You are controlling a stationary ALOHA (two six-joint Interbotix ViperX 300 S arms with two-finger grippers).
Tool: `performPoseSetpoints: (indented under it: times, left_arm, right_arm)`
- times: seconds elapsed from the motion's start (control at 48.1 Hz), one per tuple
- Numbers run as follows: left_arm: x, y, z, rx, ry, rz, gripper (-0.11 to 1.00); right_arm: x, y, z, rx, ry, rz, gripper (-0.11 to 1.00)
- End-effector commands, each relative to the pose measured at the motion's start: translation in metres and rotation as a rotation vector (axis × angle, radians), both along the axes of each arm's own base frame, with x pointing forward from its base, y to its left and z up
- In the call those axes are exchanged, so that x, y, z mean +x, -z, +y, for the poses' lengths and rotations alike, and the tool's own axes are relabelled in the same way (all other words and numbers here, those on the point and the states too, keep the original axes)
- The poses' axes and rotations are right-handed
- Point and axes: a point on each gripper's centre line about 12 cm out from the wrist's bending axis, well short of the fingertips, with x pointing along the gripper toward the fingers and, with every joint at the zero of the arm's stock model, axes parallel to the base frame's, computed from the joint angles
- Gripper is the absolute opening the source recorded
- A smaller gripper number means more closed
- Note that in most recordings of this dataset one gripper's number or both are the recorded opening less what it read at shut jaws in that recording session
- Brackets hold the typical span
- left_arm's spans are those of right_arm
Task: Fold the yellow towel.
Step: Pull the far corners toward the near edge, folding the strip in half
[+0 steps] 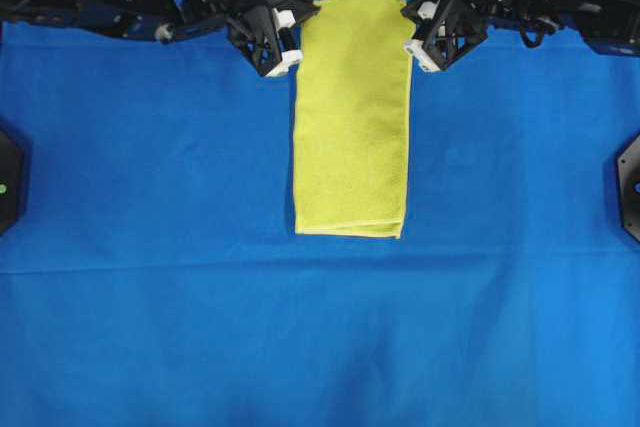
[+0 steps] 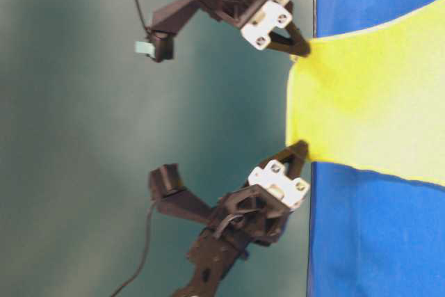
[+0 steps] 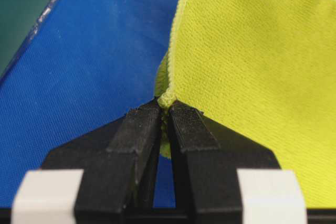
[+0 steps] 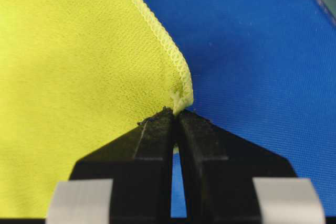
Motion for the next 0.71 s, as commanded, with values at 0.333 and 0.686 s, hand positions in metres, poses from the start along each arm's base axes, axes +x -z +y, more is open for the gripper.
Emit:
performPoseSetpoints:
  times: [0.333, 0.686]
  left_arm:
    - [-0.006, -0.044, -0.097, 0.004, 0.235, 0.059, 0.03]
    - [-0.001, -0.027, -0.185, -0.075, 0.409, 0.106, 0.03]
  right_arm:
    - [0.008, -0.031, 0.076, 0.014, -0.158, -0.009, 0.02]
    - [0.015, -0.017, 0.151, 0.077, -0.318, 0.042, 0.02]
